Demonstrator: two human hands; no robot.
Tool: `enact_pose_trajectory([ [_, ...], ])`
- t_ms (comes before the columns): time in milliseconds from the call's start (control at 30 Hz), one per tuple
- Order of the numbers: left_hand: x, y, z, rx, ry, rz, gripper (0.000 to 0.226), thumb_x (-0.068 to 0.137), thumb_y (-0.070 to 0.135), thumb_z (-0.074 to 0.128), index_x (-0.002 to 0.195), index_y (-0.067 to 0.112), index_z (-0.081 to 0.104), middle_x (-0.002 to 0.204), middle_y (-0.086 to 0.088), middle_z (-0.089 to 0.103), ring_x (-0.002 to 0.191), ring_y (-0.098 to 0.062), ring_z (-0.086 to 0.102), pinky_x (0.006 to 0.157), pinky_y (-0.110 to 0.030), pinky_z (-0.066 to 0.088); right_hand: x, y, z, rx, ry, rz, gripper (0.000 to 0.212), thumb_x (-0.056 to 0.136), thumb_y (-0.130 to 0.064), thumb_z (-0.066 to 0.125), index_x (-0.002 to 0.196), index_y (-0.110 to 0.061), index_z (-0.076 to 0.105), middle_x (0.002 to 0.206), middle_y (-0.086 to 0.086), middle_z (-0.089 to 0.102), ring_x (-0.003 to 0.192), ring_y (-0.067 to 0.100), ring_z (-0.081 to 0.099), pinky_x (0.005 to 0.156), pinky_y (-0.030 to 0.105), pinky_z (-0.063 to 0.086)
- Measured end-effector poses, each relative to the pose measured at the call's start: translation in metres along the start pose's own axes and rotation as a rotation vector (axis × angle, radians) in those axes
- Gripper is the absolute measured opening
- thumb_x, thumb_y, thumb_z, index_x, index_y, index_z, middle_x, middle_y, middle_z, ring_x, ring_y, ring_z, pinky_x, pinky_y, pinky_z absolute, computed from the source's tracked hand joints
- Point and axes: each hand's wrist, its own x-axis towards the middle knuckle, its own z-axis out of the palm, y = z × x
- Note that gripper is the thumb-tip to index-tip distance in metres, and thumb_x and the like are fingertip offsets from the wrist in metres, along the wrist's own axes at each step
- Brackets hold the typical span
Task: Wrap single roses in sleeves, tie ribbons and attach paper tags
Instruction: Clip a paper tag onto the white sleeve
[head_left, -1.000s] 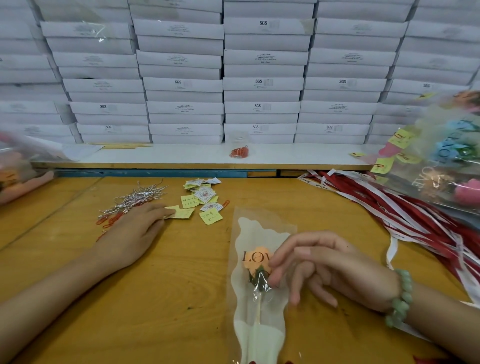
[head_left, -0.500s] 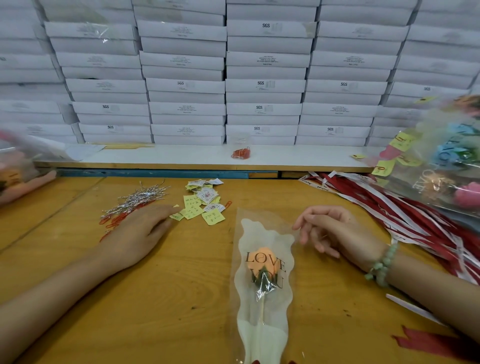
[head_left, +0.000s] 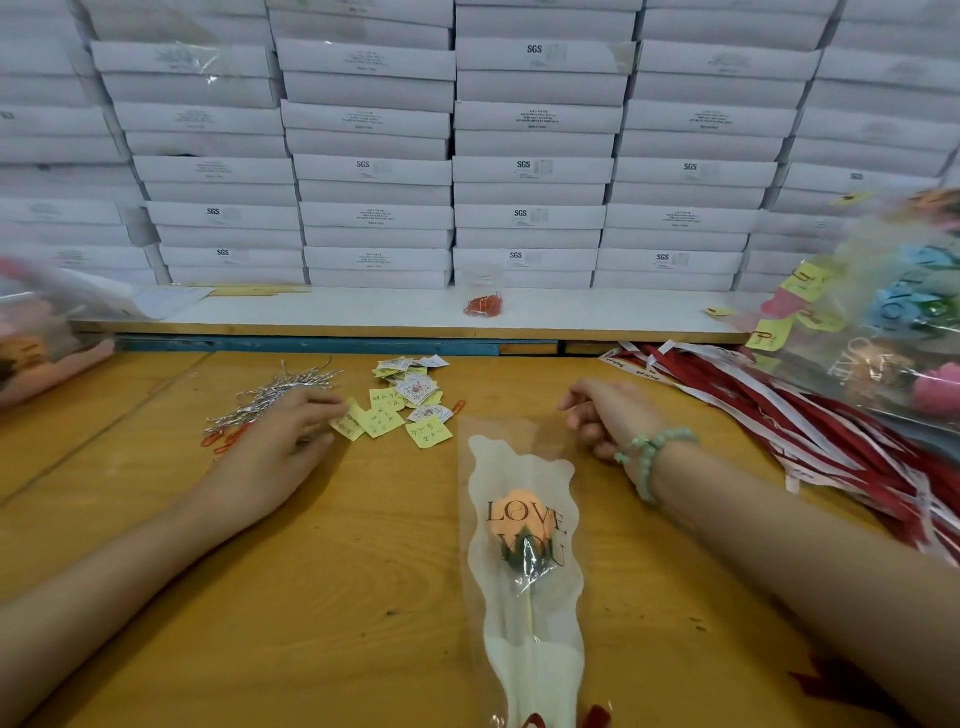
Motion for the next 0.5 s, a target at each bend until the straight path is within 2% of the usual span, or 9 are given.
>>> enact_pose_trajectory([
  [100, -0.002, 0.007, -0.001, -0.02, 0.197, -0.014, 0.033, 0.089, 0.003, 0.064, 0.118, 0.019, 0.066, 0.119, 0.009, 0.056, 0.108, -0.007, 0.053, 0.09, -0.017, 0.039, 0.001, 0.009, 0.003, 0.03, 0.101, -0.124, 0.03, 0.092, -0.015, 0.046, 0.066, -0.01, 0.059, 0.039, -0.003, 0.05, 0.028, 0.006, 0.032, 0.029, 0.014, 0.023],
  [200, -0.003, 0.014, -0.004, -0.019, 0.317, -0.003, 0.032, 0.084, 0.006, 0.071, 0.112, 0.021, 0.068, 0.113, 0.006, 0.057, 0.097, -0.009, 0.055, 0.082, -0.012, 0.04, -0.003, 0.017, 0.007, 0.001, 0.11, -0.237, 0.032, 0.092, -0.013, 0.045, 0.064, -0.011, 0.061, 0.041, -0.003, 0.052, 0.031, 0.004, 0.034, 0.031, 0.014, 0.026],
  [367, -0.009, 0.027, -0.007, -0.096, 0.387, 0.064, 0.032, 0.085, 0.0, 0.068, 0.106, 0.024, 0.066, 0.104, 0.007, 0.056, 0.09, -0.005, 0.054, 0.081, -0.008, 0.043, -0.011, 0.019, 0.011, -0.052, 0.073, -0.395, 0.032, 0.094, -0.014, 0.047, 0.066, -0.011, 0.063, 0.046, -0.002, 0.055, 0.038, 0.008, 0.039, 0.039, 0.015, 0.032],
  [433, -0.013, 0.037, -0.005, -0.163, 0.378, 0.103, 0.036, 0.089, 0.0, 0.063, 0.108, 0.029, 0.063, 0.107, 0.018, 0.058, 0.097, 0.002, 0.055, 0.083, -0.005, 0.043, -0.017, 0.019, 0.014, -0.135, 0.065, -0.543, 0.029, 0.096, -0.017, 0.048, 0.071, -0.013, 0.064, 0.05, -0.002, 0.058, 0.046, 0.01, 0.044, 0.046, 0.018, 0.036],
  [500, -0.017, 0.05, -0.003, -0.247, 0.356, 0.13, 0.04, 0.09, 0.004, 0.061, 0.109, 0.039, 0.058, 0.107, 0.027, 0.059, 0.1, 0.009, 0.055, 0.082, -0.001, 0.042, -0.028, 0.018, 0.019, -0.293, 0.063, -0.758, 0.019, 0.095, -0.021, 0.048, 0.084, -0.017, 0.063, 0.063, -0.006, 0.062, 0.055, 0.005, 0.049, 0.051, 0.017, 0.038],
])
